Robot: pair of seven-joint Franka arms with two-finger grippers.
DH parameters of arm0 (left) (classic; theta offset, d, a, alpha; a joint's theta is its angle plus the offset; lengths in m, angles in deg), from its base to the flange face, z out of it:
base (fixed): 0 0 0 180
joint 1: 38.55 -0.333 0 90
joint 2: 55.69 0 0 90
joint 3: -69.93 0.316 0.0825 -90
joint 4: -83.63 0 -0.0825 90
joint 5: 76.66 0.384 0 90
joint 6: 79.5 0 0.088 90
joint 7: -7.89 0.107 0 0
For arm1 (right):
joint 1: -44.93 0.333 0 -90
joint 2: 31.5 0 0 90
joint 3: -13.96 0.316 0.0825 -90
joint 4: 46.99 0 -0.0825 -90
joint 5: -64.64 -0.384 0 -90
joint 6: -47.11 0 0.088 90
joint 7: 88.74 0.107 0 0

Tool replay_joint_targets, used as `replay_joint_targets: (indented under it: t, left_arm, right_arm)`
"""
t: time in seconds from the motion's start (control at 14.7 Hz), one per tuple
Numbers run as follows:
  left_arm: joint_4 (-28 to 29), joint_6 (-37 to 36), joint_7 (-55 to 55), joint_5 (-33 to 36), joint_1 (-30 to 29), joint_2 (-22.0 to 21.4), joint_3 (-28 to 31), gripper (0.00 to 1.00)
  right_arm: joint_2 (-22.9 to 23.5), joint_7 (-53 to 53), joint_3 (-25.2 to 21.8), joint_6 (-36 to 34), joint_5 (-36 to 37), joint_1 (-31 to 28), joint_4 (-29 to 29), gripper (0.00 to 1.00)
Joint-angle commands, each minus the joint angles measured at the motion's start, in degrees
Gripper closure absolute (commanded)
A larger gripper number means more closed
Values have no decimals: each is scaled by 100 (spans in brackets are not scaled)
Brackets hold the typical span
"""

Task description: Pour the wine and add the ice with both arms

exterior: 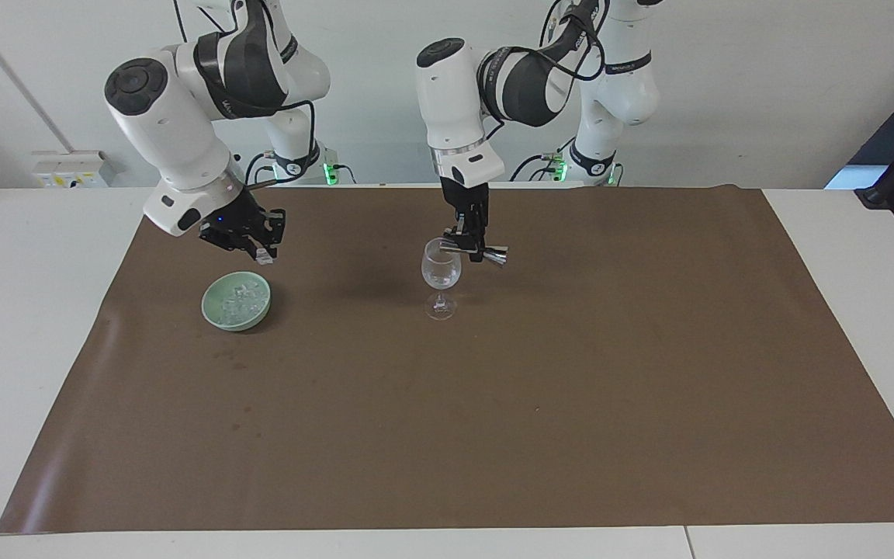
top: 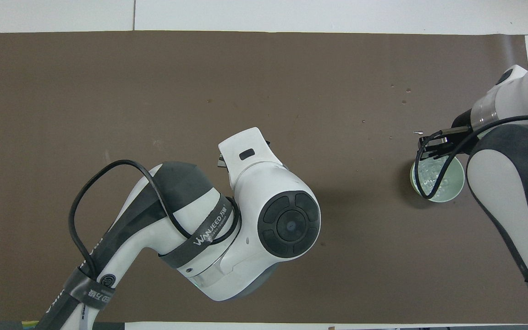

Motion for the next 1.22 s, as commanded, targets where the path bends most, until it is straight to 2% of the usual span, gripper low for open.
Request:
replay_joint_targets:
  t: [0.0,0.07,0.34,0.61,0.75,1.02,1.15]
  left_arm:
    - [-49,-80,-31,61,36,-76,64,100]
    - [-41,-98,-31,-27,18,-76,73,100]
    - [3,-71,398,-1166,-402,-314,91,100]
    - [231,-89,1698,-2591,-1079,-577,99,100]
    - [275,-107,2348,-3267,-1605,-586,99,100]
    - [758,-351,4182,-4779,-2845,-840,99,100]
    - [1222,-537,4985,-5159,-3424,-1121,100,100]
  right_arm:
    - [-22,171,36,-92,-215,-26,-69,85]
    - [-22,206,44,-92,-277,-26,-95,85]
    - [-22,556,246,-92,-313,-26,-156,85]
    - [-4,1145,528,-57,-339,-17,-271,85]
    - [13,1714,747,-22,-890,88,-455,85]
    - [137,3174,906,618,-1007,921,-711,84]
    - [180,3579,906,926,-998,1299,-649,84]
